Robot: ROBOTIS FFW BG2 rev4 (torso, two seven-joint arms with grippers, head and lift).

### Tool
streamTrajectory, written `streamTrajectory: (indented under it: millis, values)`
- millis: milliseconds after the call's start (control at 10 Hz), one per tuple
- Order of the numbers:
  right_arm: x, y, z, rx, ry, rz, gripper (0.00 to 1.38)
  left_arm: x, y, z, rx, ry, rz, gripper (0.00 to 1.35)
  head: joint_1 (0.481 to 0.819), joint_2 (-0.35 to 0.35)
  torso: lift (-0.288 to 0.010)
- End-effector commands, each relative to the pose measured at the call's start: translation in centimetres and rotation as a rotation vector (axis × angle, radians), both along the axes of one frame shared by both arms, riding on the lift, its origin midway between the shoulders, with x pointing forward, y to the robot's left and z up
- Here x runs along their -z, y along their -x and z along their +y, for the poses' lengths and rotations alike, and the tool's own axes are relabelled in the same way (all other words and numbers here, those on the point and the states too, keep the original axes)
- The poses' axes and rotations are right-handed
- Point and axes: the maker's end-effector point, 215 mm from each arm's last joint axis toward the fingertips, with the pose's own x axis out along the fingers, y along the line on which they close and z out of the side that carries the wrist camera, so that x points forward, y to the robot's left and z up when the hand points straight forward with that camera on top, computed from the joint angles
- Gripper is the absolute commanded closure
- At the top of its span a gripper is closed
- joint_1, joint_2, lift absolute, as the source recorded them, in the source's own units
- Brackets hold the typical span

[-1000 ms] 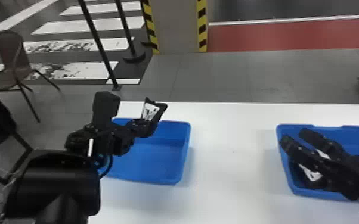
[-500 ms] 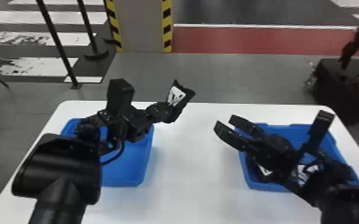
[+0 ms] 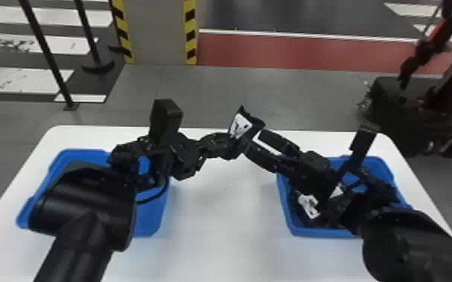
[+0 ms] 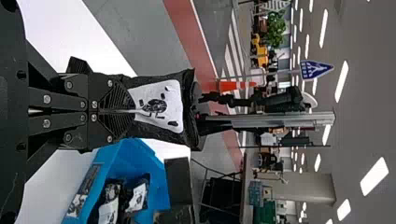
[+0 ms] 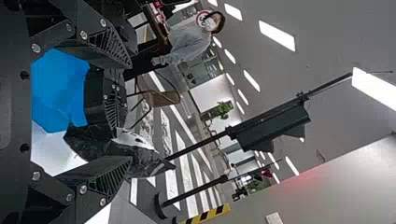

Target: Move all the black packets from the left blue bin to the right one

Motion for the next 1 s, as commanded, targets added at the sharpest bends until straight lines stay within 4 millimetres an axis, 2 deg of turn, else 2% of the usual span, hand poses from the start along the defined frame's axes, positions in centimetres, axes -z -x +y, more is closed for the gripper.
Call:
streamTrajectory:
  millis: [0,400,600,900]
  values:
    - [0.1,-0.6,0.0,0.002,-0.004,0.004,0.36,-0.3,0.6,-1.8,0.037,0.015,0.001,1.21,0.695,-0.064,-0.11]
    - [0.0,-3.2,-0.6,0.029,-0.006,-0.014,0.36,-0.8,1.7,-4.3,0.09,0.029,0.0,1.21,0.695,-0.098,-0.11]
    - [0.7,-3.7,-1.3,0.061,-0.009,-0.001,0.36,-0.8,1.7,-4.4,0.094,0.029,0.001,1.21,0.695,-0.112,-0.11]
    - [1.8,-3.6,-3.3,0.092,0.018,0.018,0.36,-0.2,1.2,-3.0,0.07,0.0,0.003,1.21,0.695,-0.123,-0.11]
